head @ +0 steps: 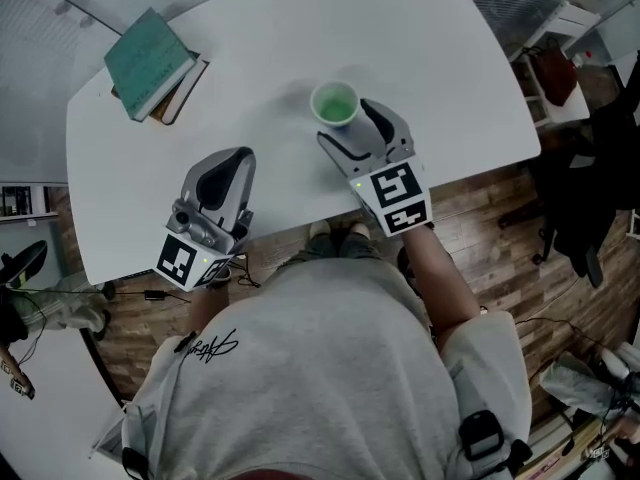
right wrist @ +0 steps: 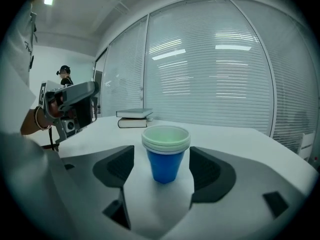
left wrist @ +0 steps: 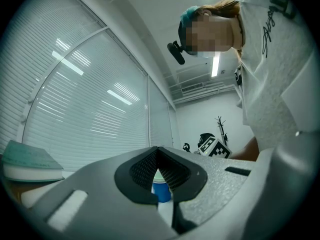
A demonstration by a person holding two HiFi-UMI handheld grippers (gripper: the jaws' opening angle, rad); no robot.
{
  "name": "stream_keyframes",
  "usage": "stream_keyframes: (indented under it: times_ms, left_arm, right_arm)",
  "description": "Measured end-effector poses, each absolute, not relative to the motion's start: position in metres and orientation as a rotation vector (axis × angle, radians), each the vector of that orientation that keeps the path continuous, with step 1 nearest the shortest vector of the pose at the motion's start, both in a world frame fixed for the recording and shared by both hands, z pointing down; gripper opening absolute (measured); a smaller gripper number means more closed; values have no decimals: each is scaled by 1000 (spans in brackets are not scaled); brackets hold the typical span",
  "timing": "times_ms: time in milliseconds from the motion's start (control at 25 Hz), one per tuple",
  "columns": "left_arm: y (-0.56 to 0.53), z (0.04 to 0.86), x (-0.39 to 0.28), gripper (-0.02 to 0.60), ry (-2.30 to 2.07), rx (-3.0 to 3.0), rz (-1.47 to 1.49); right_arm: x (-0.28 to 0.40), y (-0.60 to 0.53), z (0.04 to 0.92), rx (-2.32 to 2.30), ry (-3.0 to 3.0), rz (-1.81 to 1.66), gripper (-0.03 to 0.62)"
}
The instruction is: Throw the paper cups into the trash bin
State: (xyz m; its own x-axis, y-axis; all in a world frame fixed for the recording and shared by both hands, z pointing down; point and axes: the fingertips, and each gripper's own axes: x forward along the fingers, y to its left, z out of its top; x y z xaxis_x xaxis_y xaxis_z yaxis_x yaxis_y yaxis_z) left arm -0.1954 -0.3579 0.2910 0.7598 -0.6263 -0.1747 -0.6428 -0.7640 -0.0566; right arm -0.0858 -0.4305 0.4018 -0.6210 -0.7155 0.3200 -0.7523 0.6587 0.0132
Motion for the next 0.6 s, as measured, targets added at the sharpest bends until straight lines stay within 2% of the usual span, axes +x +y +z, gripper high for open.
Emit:
stream_keyframes:
  times_ms: [600]
  left_arm:
    - [-366,286,-219,-6,1029,-2833,232]
  right_arm:
    - [-92,-454,412,1240,-2531,268,316]
